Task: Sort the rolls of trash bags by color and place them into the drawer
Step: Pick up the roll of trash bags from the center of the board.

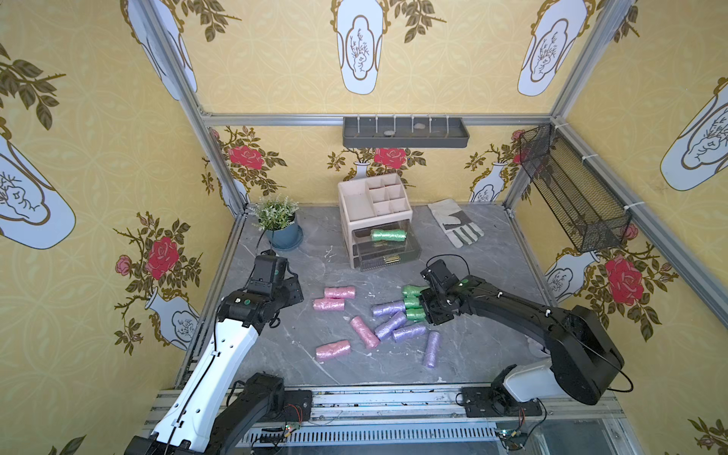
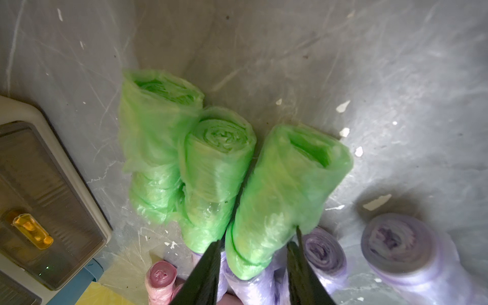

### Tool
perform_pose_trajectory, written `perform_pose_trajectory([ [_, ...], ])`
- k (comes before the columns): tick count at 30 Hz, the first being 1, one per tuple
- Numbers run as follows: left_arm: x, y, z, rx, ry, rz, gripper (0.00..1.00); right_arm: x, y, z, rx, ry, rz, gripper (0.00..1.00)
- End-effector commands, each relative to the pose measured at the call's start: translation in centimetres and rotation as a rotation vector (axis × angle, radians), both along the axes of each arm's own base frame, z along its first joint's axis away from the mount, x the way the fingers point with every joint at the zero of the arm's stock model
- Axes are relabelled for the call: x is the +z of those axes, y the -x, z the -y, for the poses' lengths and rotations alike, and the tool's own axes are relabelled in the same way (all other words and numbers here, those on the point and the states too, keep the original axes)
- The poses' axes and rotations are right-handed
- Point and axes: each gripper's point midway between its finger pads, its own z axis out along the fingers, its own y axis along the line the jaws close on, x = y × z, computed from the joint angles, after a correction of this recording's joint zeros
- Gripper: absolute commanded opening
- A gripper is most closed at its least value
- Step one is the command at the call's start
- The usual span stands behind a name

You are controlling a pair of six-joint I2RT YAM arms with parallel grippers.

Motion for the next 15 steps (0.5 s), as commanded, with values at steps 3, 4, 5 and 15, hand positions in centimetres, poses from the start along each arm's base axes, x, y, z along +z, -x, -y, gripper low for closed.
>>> perform_pose_trajectory([
  [3,0.1,-0.2,0.1,-0.002,0.008,0.012,0.59,-0.9,0.4,-0.1,-0.013,-0.008,-0.024,0.45],
  [4,0.0,-0.2,0.1,-0.001,0.009,0.012,0.59,-1.1,0.5,-0.1,-0.015,-0.005,-0.029,0.45],
  [5,0.0,-0.2,0.1,-0.001,0.008,0.011,0.58,-1.2,0.5,-0.1,-0.016,-0.007,-0.031,0.45],
  [15,0.1,-0.2,0.1,0.0,0.008,0.014,0.59,-2.3,0.5,0.0,-0.023,0.0,-0.04,0.44],
])
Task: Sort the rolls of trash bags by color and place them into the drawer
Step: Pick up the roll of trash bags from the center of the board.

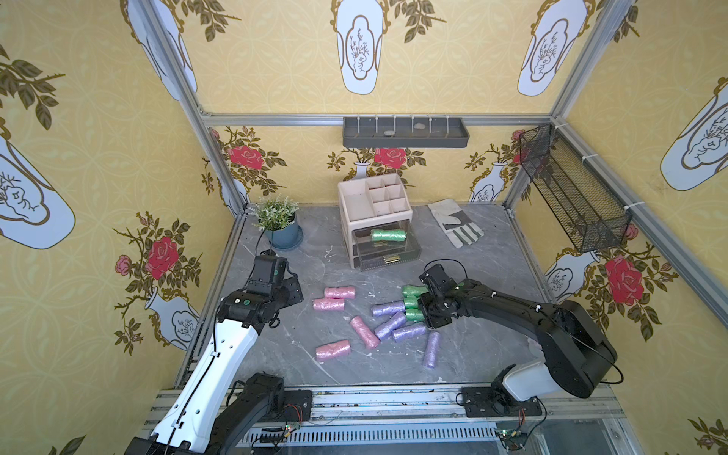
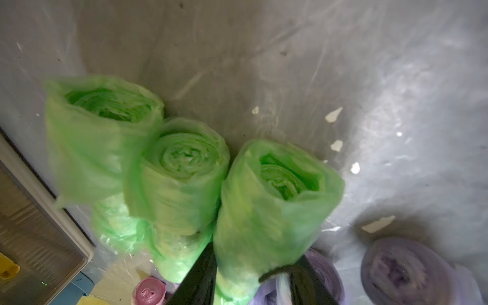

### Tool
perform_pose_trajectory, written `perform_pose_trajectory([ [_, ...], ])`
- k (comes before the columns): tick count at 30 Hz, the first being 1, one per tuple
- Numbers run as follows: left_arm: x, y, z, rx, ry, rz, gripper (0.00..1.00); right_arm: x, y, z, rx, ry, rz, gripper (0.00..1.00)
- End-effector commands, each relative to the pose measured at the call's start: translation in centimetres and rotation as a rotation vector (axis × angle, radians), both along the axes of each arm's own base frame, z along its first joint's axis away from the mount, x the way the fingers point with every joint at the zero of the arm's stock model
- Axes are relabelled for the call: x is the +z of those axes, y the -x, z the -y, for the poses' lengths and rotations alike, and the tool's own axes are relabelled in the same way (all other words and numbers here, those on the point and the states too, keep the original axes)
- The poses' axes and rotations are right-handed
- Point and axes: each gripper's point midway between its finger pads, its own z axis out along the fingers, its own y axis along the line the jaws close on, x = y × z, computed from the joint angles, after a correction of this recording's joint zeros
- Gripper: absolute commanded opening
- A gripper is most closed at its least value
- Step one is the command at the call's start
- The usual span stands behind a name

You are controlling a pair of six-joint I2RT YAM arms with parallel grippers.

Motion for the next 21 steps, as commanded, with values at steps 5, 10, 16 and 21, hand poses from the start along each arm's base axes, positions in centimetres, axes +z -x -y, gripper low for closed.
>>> perform_pose_trajectory([
  [5,0.0,-0.2,0.1,-0.001,0.005,0.013,0.58,-0.5,0.1,0.5,-0.021,0.019,-0.006,0.41],
  [10,0.1,-0.2,0.0,0.0,0.004,0.013,0.59,-0.3,0.0,1.0,-0.031,0.033,0.006,0.36],
  [16,0.1,-0.2,0.0,0.001,0.005,0.016,0.59,0.1,-0.1,1.4,-0.038,0.04,0.018,0.32],
  [21,0.2,-0.1,0.0,0.002,0.003,0.021,0.58,0.7,-0.1,1.8,-0.034,0.056,0.036,0.28],
])
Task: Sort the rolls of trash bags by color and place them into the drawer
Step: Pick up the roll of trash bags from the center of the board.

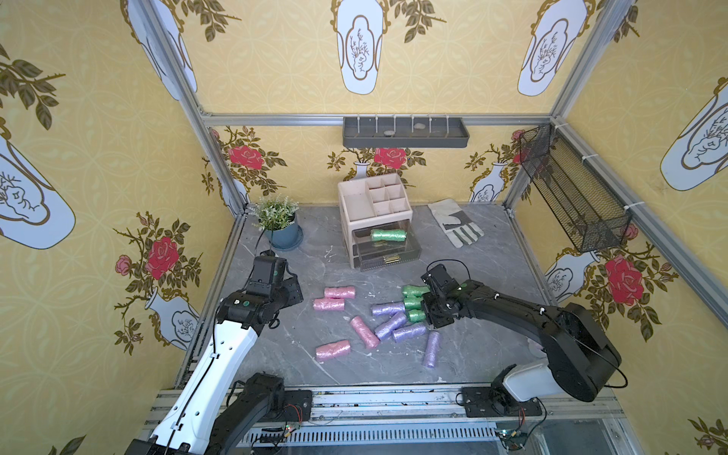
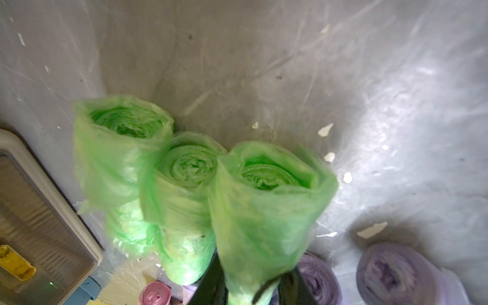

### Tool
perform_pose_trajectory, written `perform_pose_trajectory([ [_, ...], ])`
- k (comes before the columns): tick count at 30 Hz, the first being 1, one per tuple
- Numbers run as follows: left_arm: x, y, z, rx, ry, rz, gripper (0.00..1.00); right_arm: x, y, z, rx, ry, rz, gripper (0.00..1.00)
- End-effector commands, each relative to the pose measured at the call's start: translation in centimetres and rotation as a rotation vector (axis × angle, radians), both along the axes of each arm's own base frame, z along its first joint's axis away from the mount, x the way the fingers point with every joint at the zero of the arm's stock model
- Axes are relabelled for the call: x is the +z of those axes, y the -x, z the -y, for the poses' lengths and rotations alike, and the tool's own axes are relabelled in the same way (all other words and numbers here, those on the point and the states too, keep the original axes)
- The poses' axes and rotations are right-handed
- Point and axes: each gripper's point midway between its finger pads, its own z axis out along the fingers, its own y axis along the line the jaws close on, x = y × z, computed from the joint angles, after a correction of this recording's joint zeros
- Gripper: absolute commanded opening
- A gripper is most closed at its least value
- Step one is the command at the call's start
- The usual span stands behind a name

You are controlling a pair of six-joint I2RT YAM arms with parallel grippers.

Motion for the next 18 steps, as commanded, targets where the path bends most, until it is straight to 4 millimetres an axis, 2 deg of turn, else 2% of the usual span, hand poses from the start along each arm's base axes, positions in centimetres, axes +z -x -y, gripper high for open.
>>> perform_pose_trajectory([
  [1,0.1,-0.2,0.0,0.003,0.001,0.016,0.58,0.2,0.3,0.9,-0.007,0.04,0.003,0.28],
  [11,0.1,-0.2,-0.2,0.009,-0.002,0.017,0.58,3.2,1.8,3.8,-0.026,0.095,0.049,0.27],
  [15,0.2,-0.3,-0.3,0.013,-0.008,0.022,0.58,5.4,2.7,5.8,-0.029,0.131,0.084,0.26],
  [18,0.3,-0.3,-0.4,0.017,-0.009,0.023,0.58,8.0,3.2,7.7,-0.038,0.185,0.129,0.26],
])
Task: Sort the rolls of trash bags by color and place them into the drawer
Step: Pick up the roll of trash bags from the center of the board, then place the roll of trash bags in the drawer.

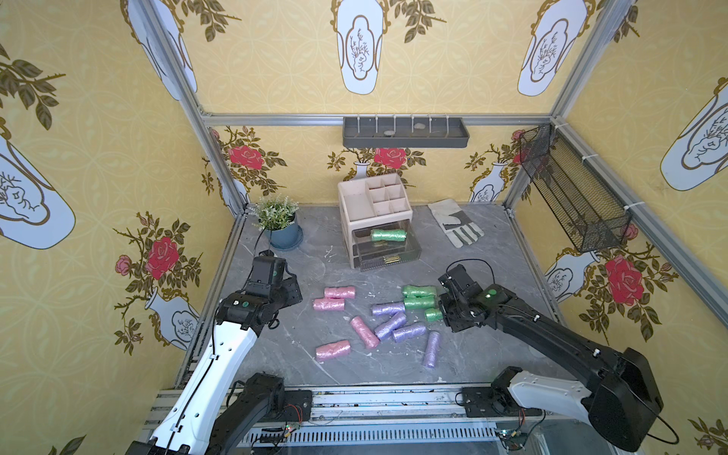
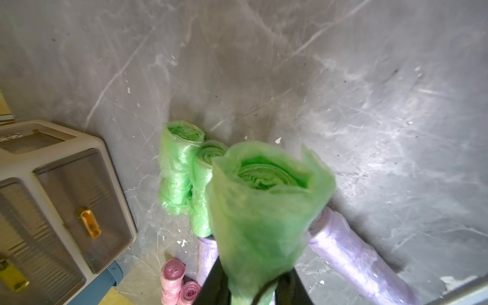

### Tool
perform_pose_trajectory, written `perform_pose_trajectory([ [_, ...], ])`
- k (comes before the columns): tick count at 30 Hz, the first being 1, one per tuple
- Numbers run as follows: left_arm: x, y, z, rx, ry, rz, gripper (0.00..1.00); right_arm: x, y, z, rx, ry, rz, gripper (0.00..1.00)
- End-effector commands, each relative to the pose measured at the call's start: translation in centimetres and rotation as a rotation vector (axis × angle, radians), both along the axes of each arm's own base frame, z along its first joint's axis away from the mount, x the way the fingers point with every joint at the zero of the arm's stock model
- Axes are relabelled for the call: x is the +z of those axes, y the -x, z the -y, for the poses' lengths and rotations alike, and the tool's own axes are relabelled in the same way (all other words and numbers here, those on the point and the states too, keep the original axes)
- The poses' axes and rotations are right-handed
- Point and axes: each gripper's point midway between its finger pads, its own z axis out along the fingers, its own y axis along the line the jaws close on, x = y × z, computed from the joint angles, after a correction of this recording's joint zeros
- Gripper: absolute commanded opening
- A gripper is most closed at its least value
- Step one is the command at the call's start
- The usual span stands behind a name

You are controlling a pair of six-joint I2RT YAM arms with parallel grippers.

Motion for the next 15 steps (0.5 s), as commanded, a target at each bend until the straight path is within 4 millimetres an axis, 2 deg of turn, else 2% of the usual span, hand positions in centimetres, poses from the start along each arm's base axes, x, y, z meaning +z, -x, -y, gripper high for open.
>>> perform_pose_trajectory([
  [1,0.1,-0.3,-0.2,0.011,-0.005,0.015,0.58,2.1,1.1,3.6,-0.021,0.13,0.02,0.26],
  [5,0.1,-0.3,-0.2,0.011,-0.007,0.014,0.58,7.2,0.4,4.9,-0.026,0.152,0.129,0.26],
  [8,0.1,-0.3,-0.2,0.011,-0.008,0.015,0.58,11.5,-1.1,4.6,-0.016,0.141,0.215,0.26],
  [12,0.0,-0.4,-0.2,0.013,-0.006,0.011,0.58,16.2,-4.4,1.8,0.038,0.088,0.318,0.26],
  [15,0.0,-0.4,-0.3,0.017,-0.006,0.012,0.58,18.7,-7.3,-1.4,0.081,0.028,0.376,0.26],
])
